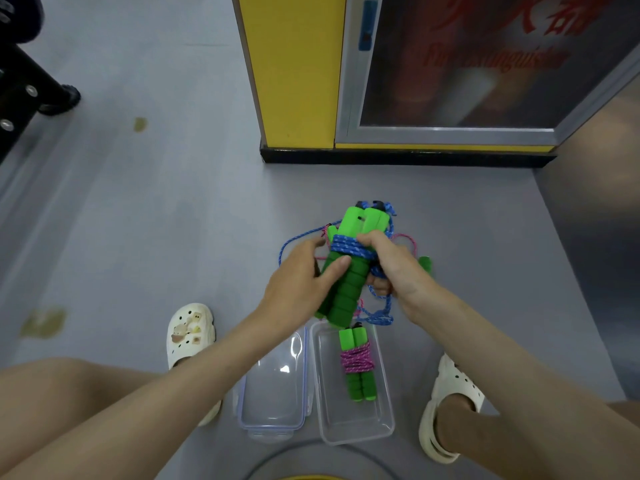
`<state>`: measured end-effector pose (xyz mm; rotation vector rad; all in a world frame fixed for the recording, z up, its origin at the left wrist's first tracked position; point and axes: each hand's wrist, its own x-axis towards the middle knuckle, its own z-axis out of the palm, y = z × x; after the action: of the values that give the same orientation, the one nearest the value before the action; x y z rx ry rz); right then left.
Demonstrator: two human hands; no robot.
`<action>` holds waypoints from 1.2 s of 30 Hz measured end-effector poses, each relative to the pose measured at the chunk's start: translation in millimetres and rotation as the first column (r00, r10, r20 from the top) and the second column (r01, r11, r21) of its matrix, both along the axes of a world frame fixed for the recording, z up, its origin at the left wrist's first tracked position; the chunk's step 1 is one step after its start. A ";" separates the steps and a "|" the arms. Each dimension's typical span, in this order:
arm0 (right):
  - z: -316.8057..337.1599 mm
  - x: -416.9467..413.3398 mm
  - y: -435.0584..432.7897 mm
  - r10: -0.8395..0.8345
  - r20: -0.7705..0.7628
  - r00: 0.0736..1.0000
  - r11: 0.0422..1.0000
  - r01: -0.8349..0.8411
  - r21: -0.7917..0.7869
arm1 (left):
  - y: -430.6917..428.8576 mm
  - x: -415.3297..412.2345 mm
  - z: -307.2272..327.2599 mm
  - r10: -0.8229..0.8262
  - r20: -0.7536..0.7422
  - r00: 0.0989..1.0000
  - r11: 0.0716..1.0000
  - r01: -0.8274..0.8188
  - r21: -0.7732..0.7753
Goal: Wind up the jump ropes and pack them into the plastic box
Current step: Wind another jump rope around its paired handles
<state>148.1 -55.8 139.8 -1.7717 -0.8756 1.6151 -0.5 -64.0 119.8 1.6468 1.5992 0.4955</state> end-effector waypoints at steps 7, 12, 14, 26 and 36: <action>0.7 -2.2 -0.8 -0.024 -0.153 0.988 0.999 0.016 -0.052 | -2.8 3.4 5.6 0.178 0.473 0.863 0.890 0.064 -0.451; 2.4 -3.1 -1.9 -0.117 -0.166 0.979 0.991 0.104 -0.085 | -6.9 9.7 5.5 0.222 0.552 0.804 0.886 0.071 -0.458; 4.1 -4.6 -2.7 -0.157 -0.229 0.961 0.987 0.143 -0.078 | -6.0 10.2 8.8 0.247 0.600 0.761 0.889 0.069 -0.453; 6.6 -1.8 4.4 -0.050 -0.418 0.907 0.996 0.078 0.049 | -0.3 3.1 23.9 0.188 0.717 0.671 0.936 0.100 -0.338; -3.3 0.5 6.5 0.011 -0.192 0.981 1.000 -0.008 0.014 | 3.2 -4.7 22.3 0.243 0.678 0.694 0.850 0.185 -0.494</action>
<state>148.6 -49.2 136.5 -1.5734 -0.8030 1.7484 -5.3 -60.8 142.1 0.8199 1.0128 0.5626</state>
